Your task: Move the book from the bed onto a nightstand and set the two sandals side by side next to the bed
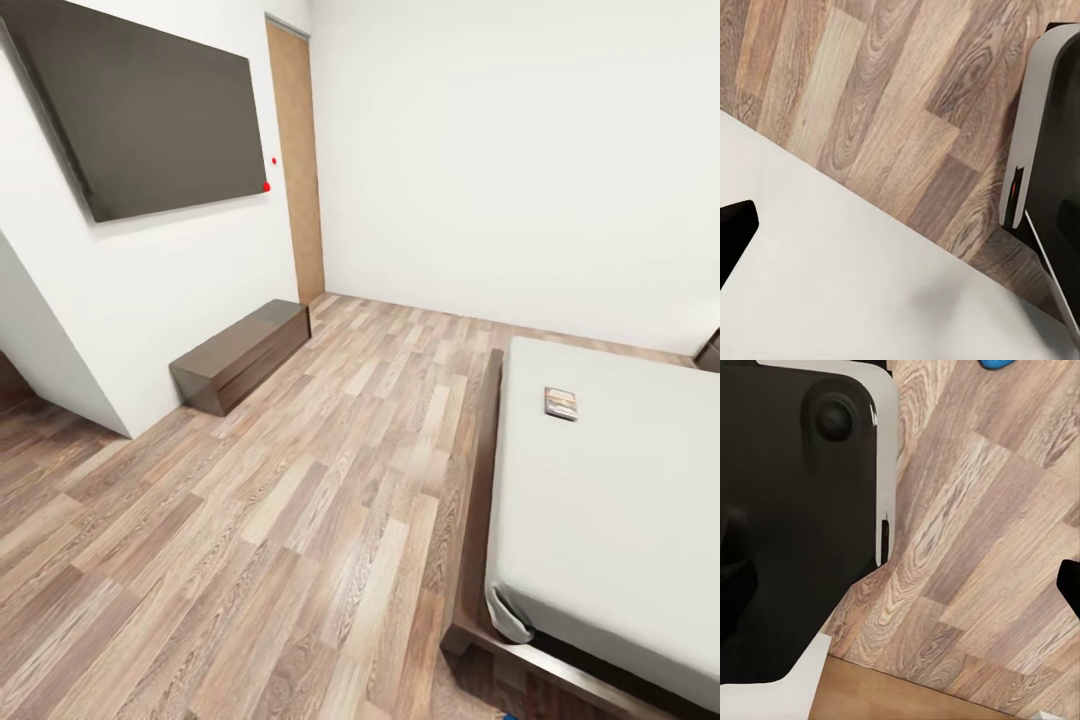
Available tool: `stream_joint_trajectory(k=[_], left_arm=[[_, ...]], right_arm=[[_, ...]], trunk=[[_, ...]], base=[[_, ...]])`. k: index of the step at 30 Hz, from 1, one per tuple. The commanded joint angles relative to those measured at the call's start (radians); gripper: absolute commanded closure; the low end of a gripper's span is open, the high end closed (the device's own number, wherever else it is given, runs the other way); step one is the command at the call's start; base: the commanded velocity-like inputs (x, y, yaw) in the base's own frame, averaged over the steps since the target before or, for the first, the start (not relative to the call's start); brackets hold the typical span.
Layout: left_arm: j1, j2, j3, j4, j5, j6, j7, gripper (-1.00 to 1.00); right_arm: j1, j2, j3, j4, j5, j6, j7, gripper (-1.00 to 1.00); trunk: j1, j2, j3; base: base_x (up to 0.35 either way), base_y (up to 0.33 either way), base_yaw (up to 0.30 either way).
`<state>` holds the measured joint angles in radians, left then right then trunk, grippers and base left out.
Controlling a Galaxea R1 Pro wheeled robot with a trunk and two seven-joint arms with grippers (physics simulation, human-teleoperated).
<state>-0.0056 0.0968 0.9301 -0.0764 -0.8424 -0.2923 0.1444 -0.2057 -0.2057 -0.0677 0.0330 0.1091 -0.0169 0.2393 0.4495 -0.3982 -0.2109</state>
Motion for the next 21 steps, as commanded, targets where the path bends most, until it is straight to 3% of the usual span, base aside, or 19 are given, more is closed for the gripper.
stream_joint_trajectory(k=[1, 7, 15, 21], left_arm=[[-0.001, -0.001, 0.006, 0.001, -0.011, -0.004, 0.005, -1.00], [-0.001, -0.003, 0.006, 0.001, -0.011, -0.004, 0.006, -1.00], [-0.004, 0.001, 0.051, 0.013, -0.010, 0.024, 0.001, -1.00], [-0.004, 0.001, 0.054, 0.013, -0.010, 0.024, 0.001, -1.00]], right_arm=[[-0.001, -0.001, -0.008, 0.002, 0.010, -0.002, 0.002, -1.00], [-0.001, -0.001, -0.007, 0.002, 0.010, -0.002, 0.003, -1.00], [-0.010, 0.004, -0.008, 0.005, 0.016, -0.003, 0.017, -1.00], [-0.010, 0.004, -0.008, 0.005, 0.016, -0.003, 0.017, -1.00]], trunk=[[0.001, -0.002, -0.002], [0.001, -0.002, -0.002], [0.001, -0.002, -0.002], [0.001, -0.002, -0.002]], base=[[0.000, 0.000, 0.028], [0.000, 0.000, 0.015], [0.000, 0.000, 0.000], [0.000, 0.000, 0.000]])
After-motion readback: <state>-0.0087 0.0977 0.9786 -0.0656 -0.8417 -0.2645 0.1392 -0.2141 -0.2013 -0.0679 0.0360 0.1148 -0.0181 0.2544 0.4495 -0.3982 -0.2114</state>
